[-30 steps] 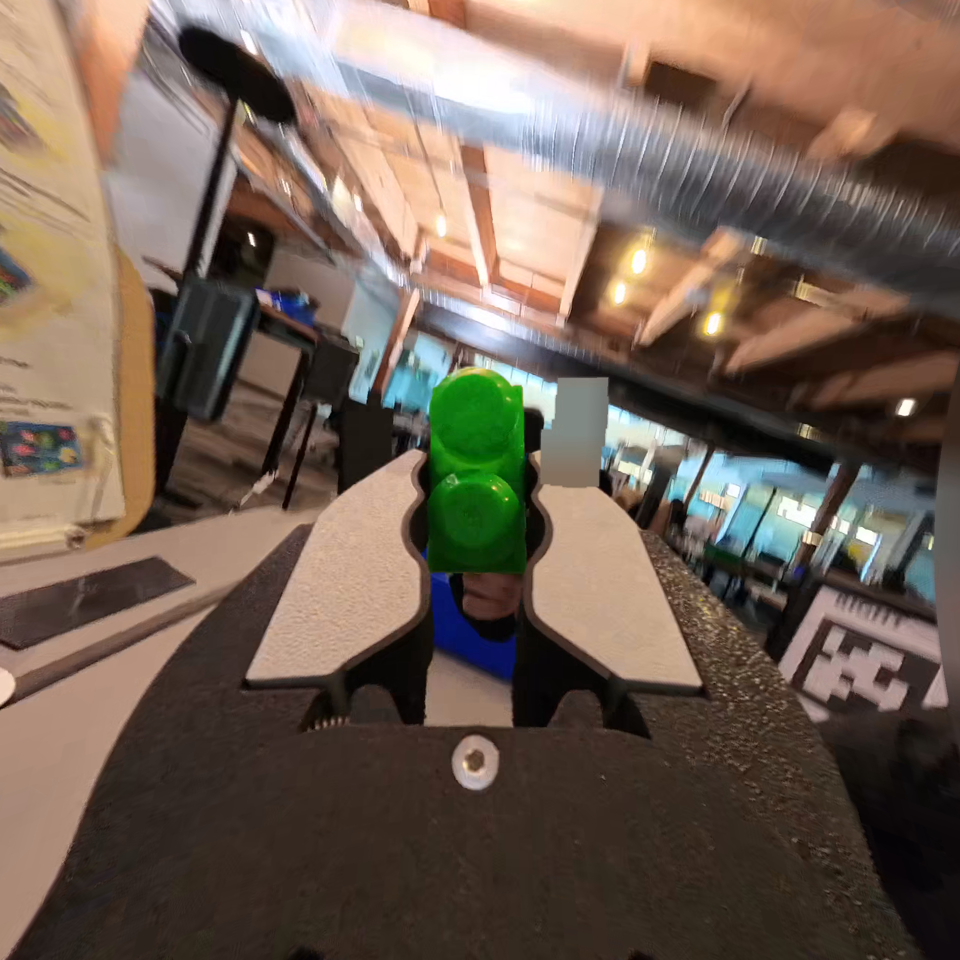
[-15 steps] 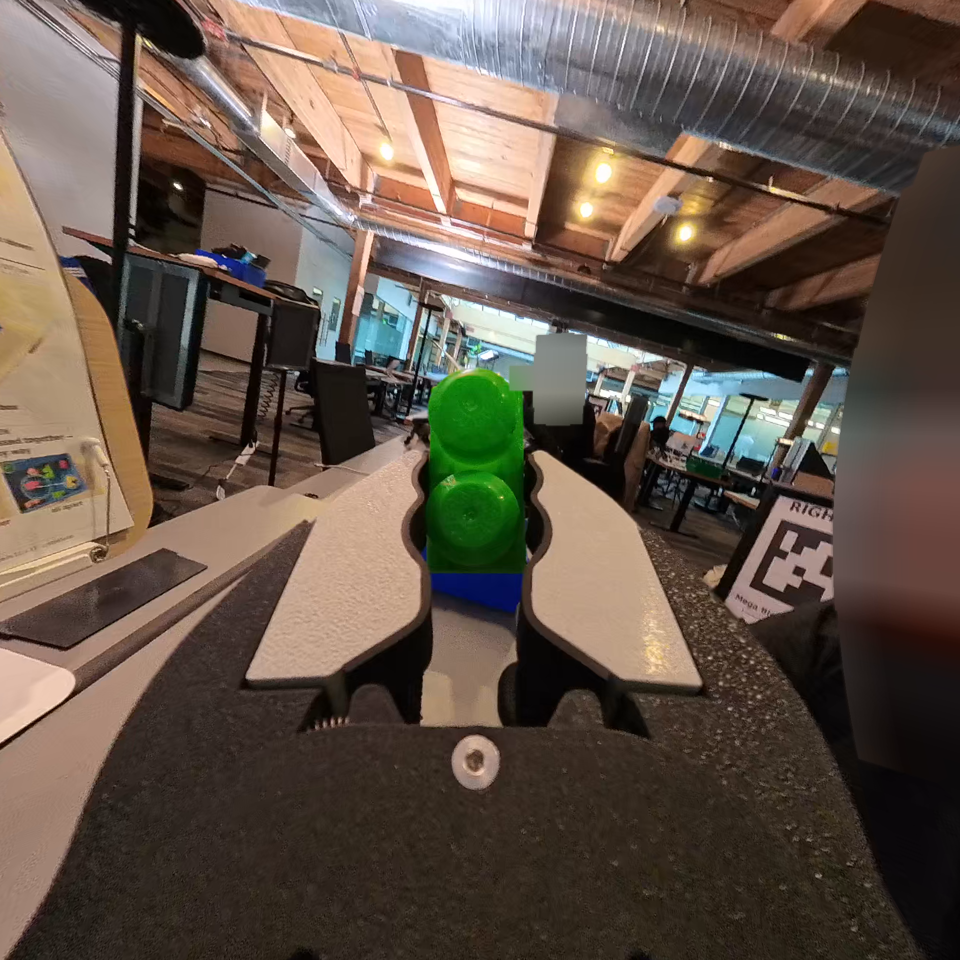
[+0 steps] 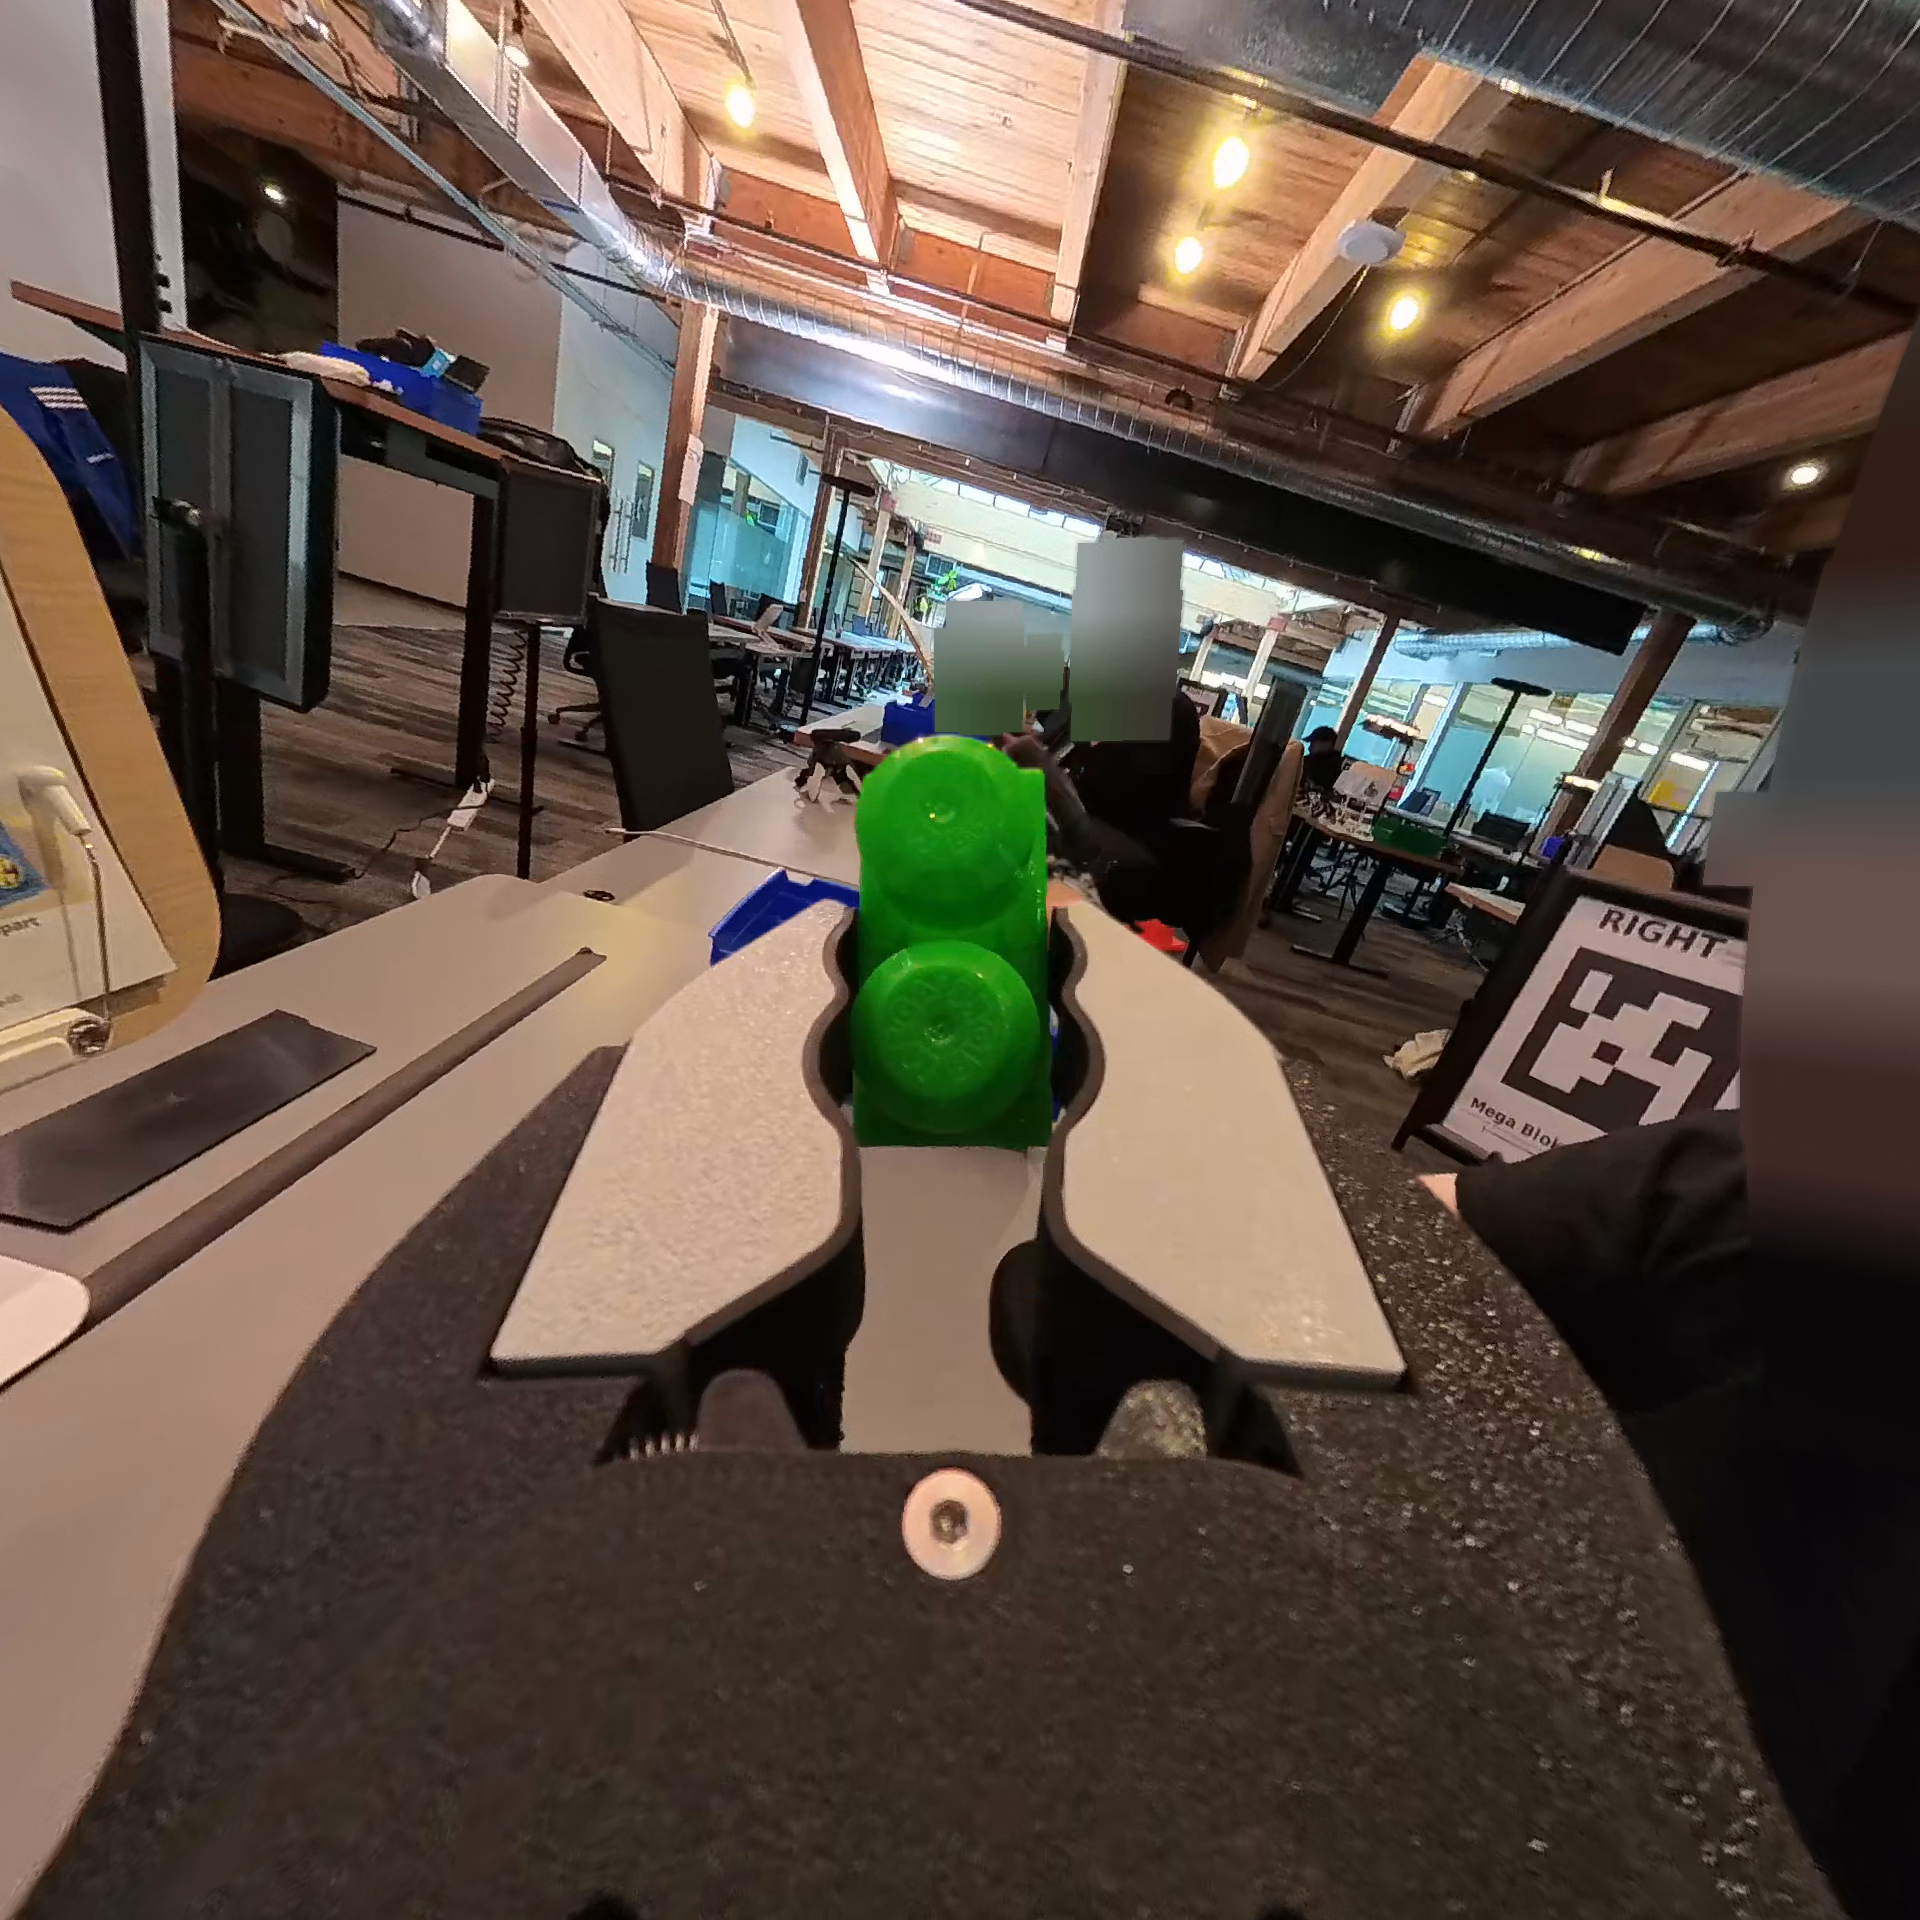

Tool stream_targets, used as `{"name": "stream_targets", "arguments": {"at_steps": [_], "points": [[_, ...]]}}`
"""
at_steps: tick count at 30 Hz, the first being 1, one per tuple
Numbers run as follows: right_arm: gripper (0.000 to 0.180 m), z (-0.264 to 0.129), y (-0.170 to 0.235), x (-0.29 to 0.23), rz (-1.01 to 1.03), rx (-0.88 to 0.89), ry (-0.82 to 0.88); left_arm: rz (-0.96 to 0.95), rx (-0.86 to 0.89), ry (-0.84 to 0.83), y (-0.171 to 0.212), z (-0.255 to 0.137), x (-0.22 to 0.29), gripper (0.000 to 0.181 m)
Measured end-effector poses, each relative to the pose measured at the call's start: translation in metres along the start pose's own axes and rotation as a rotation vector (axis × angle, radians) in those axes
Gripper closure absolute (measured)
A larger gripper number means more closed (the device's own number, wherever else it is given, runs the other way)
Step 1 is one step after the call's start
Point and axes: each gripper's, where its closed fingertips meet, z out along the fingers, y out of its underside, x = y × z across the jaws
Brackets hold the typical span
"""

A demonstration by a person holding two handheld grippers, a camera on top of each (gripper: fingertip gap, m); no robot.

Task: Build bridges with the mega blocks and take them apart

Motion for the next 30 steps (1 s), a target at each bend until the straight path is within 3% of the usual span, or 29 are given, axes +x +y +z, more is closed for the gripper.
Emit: {"name": "stream_targets", "arguments": {"at_steps": [3,6,9,11,15,22,23,25,30], "points": [[0.122,-0.041,-0.062,-0.079,-0.109,0.269,-0.229,-0.037,0.045,0.004,-0.004,0.001,-0.002,0.147],[0.117,-0.095,-0.096,-0.202,-0.252,0.482,-0.633,-0.073,0.084,0.012,-0.006,0.002,-0.003,0.147],[0.111,-0.141,-0.079,-0.321,-0.359,0.502,-1.069,-0.077,0.079,0.020,-0.004,0.004,-0.001,0.147],[0.107,-0.153,-0.052,-0.384,-0.428,0.436,-1.251,-0.067,0.077,0.022,-0.004,0.005,0.001,0.147],[0.099,-0.139,-0.003,-0.461,-0.559,0.356,-1.293,-0.045,0.067,0.015,-0.003,0.007,0.004,0.147],[0.099,-0.114,0.054,-0.504,-0.517,0.097,-1.393,-0.017,0.031,0.031,0.003,0.014,0.010,0.147],[0.104,-0.113,0.058,-0.507,-0.519,0.084,-1.402,-0.015,0.023,0.031,0.005,0.015,0.010,0.147],[0.142,-0.117,0.068,-0.509,-0.542,0.038,-1.473,-0.007,0.011,0.033,0.008,0.018,0.011,0.147],[0.143,-0.109,0.066,-0.502,-0.578,0.048,-1.427,0.039,-0.064,-0.024,0.015,0.016,0.004,0.142]]}}
